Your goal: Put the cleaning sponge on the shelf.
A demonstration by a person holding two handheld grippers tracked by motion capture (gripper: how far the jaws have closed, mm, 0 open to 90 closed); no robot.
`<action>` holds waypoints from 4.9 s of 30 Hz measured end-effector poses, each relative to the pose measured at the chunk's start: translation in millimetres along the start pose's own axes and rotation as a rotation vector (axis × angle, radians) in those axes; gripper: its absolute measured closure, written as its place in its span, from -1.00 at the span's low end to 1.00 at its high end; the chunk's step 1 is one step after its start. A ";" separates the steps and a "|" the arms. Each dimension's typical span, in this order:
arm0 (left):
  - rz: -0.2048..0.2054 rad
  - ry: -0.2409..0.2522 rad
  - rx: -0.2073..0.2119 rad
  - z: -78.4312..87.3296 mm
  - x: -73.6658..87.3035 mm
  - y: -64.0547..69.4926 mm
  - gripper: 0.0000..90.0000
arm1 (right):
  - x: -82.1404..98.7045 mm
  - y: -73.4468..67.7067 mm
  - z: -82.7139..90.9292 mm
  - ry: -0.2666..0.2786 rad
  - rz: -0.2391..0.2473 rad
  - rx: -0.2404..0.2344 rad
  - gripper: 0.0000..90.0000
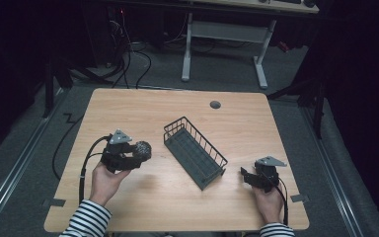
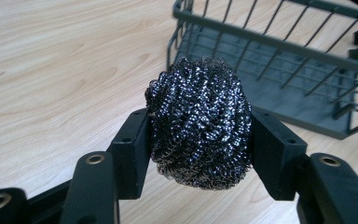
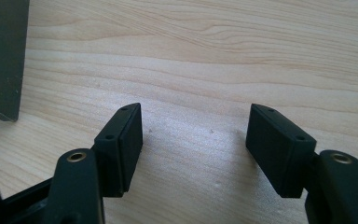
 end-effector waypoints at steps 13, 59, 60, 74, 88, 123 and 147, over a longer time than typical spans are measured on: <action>-0.037 0.042 0.056 -1.7 -39.7 17.9 -0.03 | -0.1 -0.1 0.0 0.000 0.000 -0.001 -0.19; -0.082 -0.082 0.035 -120.7 -86.2 57.0 -0.10 | -0.1 -0.1 -0.1 0.000 0.000 -0.001 -0.19; -0.078 -0.085 0.034 -121.5 -85.9 56.6 -0.11 | 0.0 0.0 -0.1 0.000 0.000 -0.001 -0.19; -0.050 -0.064 0.030 -121.6 -87.7 54.1 -0.43 | -0.4 0.8 -0.3 0.002 -0.002 -0.003 -0.19; -0.016 0.001 0.051 -93.3 -83.5 40.0 -0.42 | -0.3 0.0 -0.2 0.000 -0.002 0.000 -0.19; 0.039 0.112 -0.019 -7.5 -62.1 -2.8 -0.37 | -0.2 -0.2 -0.2 -0.001 0.002 -0.002 -0.21; 0.124 0.139 -0.081 35.8 -16.6 -35.9 -0.35 | -0.2 -0.4 -0.2 -0.002 0.000 -0.002 -0.22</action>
Point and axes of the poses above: each handheld gripper's, and its own axes: z roughly backward along the jaws, x roughly out of its underside, y roughly to its right, the point moved 3 cm from there along -z, roughly forward along the jaws, and after that the axes turned 1 degree about -y, right-handed, at the moved point
